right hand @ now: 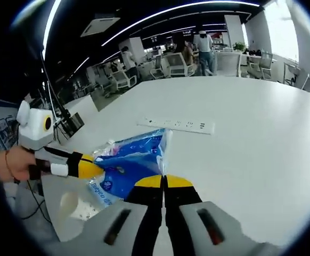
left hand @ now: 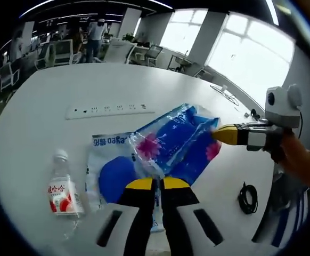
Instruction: Arrange the tabletop items into an orderly group along one side of the table until the central work area is clear of visible clutter.
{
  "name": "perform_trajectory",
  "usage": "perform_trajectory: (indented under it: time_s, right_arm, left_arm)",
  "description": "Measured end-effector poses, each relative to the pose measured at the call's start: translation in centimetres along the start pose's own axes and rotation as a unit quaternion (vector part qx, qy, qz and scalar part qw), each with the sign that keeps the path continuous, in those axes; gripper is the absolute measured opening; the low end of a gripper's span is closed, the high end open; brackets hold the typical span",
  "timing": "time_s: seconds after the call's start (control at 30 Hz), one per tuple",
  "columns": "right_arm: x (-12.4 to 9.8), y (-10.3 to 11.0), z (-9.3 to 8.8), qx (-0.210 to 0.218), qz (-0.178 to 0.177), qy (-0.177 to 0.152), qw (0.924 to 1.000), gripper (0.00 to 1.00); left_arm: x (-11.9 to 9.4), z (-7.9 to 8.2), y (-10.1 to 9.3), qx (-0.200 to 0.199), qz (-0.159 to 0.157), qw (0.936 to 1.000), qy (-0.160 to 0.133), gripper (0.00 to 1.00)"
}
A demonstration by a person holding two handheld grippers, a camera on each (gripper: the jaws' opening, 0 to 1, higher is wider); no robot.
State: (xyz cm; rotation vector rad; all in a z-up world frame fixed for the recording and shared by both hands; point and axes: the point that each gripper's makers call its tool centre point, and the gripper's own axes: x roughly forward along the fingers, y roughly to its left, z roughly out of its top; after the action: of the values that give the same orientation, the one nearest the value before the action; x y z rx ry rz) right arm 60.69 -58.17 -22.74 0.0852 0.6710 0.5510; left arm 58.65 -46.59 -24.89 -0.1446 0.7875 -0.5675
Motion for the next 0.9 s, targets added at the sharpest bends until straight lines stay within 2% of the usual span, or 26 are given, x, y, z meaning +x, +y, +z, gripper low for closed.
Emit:
perform_trajectory:
  time_s: [0.13, 0.47, 0.67, 0.9]
  right_arm:
    - [-2.5, -2.1, -1.1, 0.011, -0.02, -0.004, 0.9997, 0.0]
    - [-8.5, -7.5, -4.4, 0.042, -0.071, -0.005, 0.9966, 0.0]
    - [-10.9, -9.6, -6.3, 0.055, -0.094, -0.002, 0.994, 0.0]
    - [-12.5, -11.8, -9.1, 0.068, -0.113, 0.009, 0.9912, 0.0]
  left_arm:
    - [0.9, 0.2, -3.2, 0.012, -0.017, 0.9998, 0.006, 0.0]
    - [4.1, -1.3, -11.0, 0.047, -0.066, 0.9959, 0.038, 0.0]
    - [5.6, -2.4, -14.3, 0.065, -0.084, 0.9928, 0.055, 0.0]
    - [7.6, -4.2, -16.8, 0.083, -0.095, 0.989, 0.078, 0.0]
